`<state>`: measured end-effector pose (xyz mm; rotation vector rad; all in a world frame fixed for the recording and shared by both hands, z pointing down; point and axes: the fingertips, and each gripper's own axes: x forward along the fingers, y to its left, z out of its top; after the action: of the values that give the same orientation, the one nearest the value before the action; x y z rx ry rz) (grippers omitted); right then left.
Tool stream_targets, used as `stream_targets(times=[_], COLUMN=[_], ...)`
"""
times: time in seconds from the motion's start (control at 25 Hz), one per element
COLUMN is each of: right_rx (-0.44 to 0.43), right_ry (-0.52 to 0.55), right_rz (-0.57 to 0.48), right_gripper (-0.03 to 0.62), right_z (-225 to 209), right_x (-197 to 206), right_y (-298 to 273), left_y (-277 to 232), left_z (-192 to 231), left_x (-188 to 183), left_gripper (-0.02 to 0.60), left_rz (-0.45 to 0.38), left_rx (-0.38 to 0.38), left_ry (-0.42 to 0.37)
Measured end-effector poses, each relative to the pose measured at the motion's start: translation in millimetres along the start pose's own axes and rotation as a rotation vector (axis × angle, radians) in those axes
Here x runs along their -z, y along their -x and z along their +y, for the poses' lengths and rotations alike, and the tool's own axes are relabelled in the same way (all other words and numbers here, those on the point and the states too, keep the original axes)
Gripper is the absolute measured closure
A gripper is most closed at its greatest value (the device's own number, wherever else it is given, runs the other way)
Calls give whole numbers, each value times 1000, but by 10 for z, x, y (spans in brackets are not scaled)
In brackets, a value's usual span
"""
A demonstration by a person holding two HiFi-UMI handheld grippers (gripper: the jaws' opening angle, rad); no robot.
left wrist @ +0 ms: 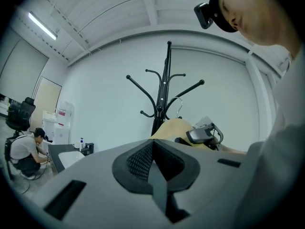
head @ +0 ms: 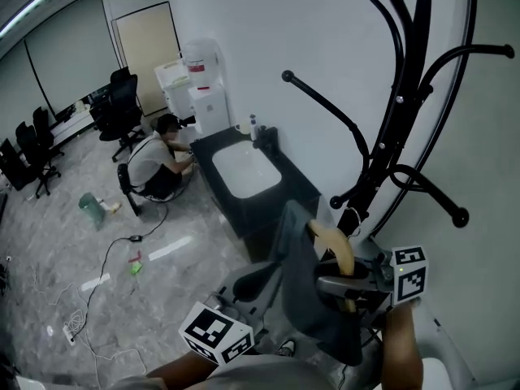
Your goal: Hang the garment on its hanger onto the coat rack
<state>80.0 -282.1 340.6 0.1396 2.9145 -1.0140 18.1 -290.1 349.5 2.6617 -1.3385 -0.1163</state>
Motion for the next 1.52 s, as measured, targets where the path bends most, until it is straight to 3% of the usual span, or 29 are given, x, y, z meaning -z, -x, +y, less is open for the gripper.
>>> stream_targets(times=[0.16,0.36,0.64,0.8,0.96,1.12,1.52], right_rx=[-25,-26,11,38,40,42,141], right_ry=[-20,-47,-100,-139,-105,-38,-17], right_rz=[10,19,15,-45,-105,-115,-263], right_gripper=[482,482,482,482,471,384,381], right_z=[-169,-429,-755,-935,-1007,-1010,-1096], right_x=[-114,-143,-106,-123,-208,-236,-305], right_y=[75,75,73,172,274,389,910], left_y=[-145,-299,-443,-516,-583,-654,-842], left_z=[19,30,101,137,146,118,-61], left_x=[-53,-36,-7,17,45,63,169], left_gripper=[575,575,575,575,575,575,575], left_rz=[-9,-4,8,15,23,30,62], left_rx=[-19,10,36,49,62,82,153], left_ry=[-16,-19,-9,-2,6,13,21])
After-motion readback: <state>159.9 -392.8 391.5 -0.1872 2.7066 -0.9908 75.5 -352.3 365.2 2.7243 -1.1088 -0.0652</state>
